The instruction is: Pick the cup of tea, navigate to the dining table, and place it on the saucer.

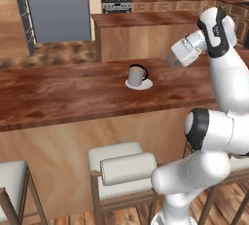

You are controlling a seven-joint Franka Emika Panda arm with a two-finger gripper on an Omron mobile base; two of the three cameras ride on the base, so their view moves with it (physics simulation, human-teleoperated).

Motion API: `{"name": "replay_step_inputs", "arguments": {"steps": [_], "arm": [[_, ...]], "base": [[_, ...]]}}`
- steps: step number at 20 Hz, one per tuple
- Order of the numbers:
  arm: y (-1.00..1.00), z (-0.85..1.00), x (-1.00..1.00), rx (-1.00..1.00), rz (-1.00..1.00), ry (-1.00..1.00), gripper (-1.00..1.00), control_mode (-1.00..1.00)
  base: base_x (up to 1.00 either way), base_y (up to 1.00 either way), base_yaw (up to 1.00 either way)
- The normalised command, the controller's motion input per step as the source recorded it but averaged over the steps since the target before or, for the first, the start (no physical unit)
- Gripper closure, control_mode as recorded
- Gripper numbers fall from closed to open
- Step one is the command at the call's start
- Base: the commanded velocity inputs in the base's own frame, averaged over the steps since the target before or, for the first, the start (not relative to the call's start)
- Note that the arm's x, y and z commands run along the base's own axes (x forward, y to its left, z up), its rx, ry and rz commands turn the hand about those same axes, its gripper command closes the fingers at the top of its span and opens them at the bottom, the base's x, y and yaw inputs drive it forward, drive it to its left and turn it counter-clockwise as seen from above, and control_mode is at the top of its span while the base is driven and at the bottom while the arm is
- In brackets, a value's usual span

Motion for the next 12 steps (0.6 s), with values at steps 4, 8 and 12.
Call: {"name": "replay_step_inputs", "arguments": {"steps": [4,8,12], "arm": [[0.00,-0.01,-0.59,-0.22,-0.35,0.20,-1.00,-1.00],[0.00,-0.01,-0.85,-0.19,-0.41,0.14,-1.00,-1.00],[-0.02,0.00,-0.86,-0.14,-0.42,0.11,-1.00,-1.00]], "base": [[0.00,0.00,0.00],[0.00,0.00,0.00],[0.00,0.00,0.00]]}}
